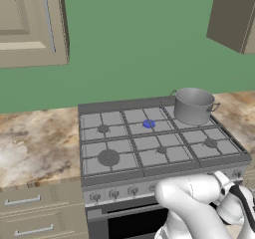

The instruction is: Turn off the rear center burner of the stove.

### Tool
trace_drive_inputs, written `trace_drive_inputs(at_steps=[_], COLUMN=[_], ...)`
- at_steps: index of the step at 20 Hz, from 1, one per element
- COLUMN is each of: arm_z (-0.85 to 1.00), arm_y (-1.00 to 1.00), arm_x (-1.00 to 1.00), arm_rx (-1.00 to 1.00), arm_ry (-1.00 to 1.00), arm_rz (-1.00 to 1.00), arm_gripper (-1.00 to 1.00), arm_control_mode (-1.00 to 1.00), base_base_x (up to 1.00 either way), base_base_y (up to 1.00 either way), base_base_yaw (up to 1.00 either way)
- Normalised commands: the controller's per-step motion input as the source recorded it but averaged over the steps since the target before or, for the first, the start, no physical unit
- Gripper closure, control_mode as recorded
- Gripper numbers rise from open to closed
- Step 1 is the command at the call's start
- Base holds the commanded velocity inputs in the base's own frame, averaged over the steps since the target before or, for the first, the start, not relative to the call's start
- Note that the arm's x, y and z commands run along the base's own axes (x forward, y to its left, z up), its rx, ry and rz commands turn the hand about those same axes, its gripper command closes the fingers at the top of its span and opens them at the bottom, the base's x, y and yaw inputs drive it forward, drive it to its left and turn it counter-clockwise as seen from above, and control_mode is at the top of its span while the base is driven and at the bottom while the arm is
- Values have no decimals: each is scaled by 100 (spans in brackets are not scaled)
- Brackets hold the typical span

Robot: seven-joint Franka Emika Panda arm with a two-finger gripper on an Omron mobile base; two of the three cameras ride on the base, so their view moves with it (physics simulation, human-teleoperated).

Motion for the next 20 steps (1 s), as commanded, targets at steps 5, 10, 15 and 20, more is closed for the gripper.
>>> trace_drive_inputs(at_steps=[5,10,15,20], arm_z=[-24,-26,-26,-25], arm_y=[0,0,0,-1], arm_x=[0,0,0,0], arm_rx=[0,0,0,0], arm_ry=[0,0,0,0], arm_rz=[-3,-4,-6,-6], arm_gripper=[-100,-100,-100,-100], arm_control_mode=[-100,-100,-100,-100], base_base_x=[0,0,0,0], base_base_y=[0,0,0,0], base_base_yaw=[0,0,0,0])
